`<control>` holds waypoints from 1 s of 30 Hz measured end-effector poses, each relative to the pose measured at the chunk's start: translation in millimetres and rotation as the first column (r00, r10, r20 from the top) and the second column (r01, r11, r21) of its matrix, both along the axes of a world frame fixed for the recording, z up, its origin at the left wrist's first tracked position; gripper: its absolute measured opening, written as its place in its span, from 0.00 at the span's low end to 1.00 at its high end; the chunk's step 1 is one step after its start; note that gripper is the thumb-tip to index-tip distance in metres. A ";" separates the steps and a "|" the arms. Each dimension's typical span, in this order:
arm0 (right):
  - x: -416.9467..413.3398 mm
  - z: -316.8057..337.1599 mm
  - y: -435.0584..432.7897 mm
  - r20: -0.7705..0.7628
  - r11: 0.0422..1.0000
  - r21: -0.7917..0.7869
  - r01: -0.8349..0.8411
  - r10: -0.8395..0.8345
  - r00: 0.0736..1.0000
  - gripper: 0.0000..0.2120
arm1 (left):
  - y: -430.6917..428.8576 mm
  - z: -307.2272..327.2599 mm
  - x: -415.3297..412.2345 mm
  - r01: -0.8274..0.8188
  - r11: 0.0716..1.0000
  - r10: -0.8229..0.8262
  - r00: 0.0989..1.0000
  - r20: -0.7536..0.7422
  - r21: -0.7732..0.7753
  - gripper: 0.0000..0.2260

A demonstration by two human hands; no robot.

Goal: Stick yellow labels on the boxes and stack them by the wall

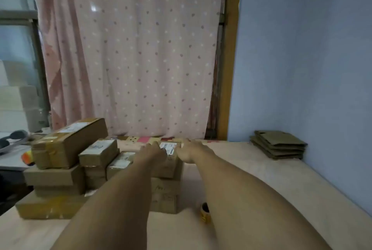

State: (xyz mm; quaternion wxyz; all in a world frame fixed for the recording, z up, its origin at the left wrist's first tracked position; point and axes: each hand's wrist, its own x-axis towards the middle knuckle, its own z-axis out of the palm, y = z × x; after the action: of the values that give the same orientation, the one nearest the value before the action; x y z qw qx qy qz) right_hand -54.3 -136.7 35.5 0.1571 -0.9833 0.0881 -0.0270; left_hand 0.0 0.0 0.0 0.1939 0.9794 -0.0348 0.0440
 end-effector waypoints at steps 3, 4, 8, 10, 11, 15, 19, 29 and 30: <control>3.1 -26.5 12.6 -0.047 0.995 0.094 0.017 -0.013 0.999 0.33 | 1.7 -20.0 -1.5 -0.057 0.998 0.057 0.998 0.000 -0.035 0.19; 3.4 -34.6 16.1 -0.054 0.988 0.153 0.027 -0.019 0.998 0.33 | 2.4 -24.7 -5.4 -0.080 0.996 0.080 0.997 0.000 -0.038 0.18; -9.2 -74.0 29.4 -0.042 0.934 0.357 0.030 -0.016 0.999 0.32 | 7.2 -58.9 -22.8 -0.092 0.991 0.104 0.986 0.128 -0.100 0.16; -19.9 -92.0 32.2 -0.037 0.901 0.433 0.016 0.000 0.999 0.30 | 12.2 -73.5 -35.7 -0.029 0.979 0.065 0.983 0.173 -0.202 0.12; -26.5 -99.1 33.3 -0.033 0.889 0.457 0.017 -0.002 0.999 0.29 | 14.0 -78.8 -41.7 0.007 0.969 0.037 0.984 0.175 -0.247 0.11; -41.5 -110.0 38.5 -0.004 0.823 0.567 0.037 -0.042 0.999 0.28 | 16.3 -80.7 -58.6 0.026 0.930 0.060 0.974 0.220 -0.366 0.10; -50.5 -109.3 33.3 -0.024 0.752 0.651 0.105 -0.117 0.993 0.27 | 22.9 -79.0 -56.3 -0.020 0.897 0.108 0.978 0.177 -0.441 0.11; -29.8 -104.9 33.8 -0.045 0.672 0.731 0.120 -0.129 0.991 0.26 | 30.6 -78.8 -26.1 -0.047 0.844 0.156 0.975 0.161 -0.534 0.16; -27.8 -105.0 33.9 -0.047 0.668 0.734 0.121 -0.128 0.991 0.25 | 31.8 -80.0 -22.0 -0.062 0.840 0.187 0.966 0.179 -0.540 0.15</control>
State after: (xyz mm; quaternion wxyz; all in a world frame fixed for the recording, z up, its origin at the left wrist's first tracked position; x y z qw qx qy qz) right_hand -82.1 -102.8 -69.5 0.5368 -0.8288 0.1578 -0.0040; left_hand -22.0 31.8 -80.0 0.4477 0.8766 0.0209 0.1749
